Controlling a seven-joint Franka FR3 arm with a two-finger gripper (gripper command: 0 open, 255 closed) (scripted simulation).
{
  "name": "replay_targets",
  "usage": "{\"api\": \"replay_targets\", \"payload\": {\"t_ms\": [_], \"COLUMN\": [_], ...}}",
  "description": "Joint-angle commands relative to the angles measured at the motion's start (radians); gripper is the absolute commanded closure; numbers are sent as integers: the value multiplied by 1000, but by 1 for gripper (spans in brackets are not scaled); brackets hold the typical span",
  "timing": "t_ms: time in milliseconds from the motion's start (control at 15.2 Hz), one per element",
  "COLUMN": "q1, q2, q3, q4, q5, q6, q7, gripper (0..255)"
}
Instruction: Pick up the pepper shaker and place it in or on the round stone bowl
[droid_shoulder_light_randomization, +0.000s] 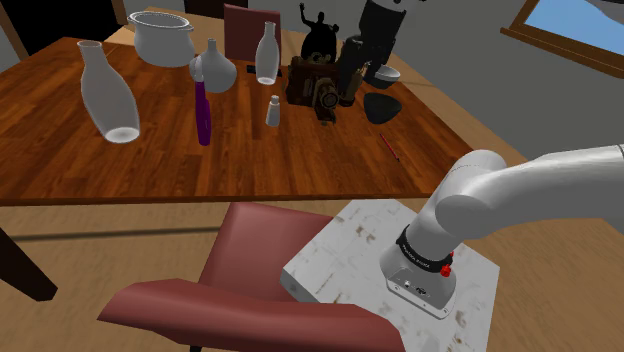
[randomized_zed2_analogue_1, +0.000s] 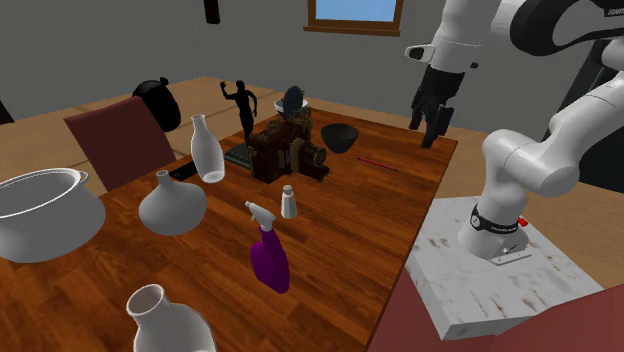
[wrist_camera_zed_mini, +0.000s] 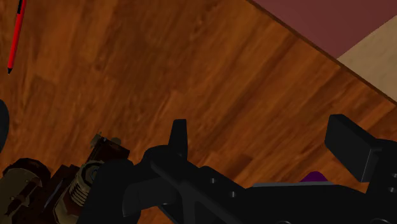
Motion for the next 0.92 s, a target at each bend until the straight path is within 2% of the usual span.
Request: {"api": "replay_targets", "payload": {"t_ms": [0,396,858], "q1": [0,-19,-37], "q2": [0,227,505], "q3": [0,-25,-48], "q4": [0,56,183], "q5": [0,-28,-52], "q6": [0,154,286], "q7": [0,-30,-59], "gripper": [0,0,0]}}
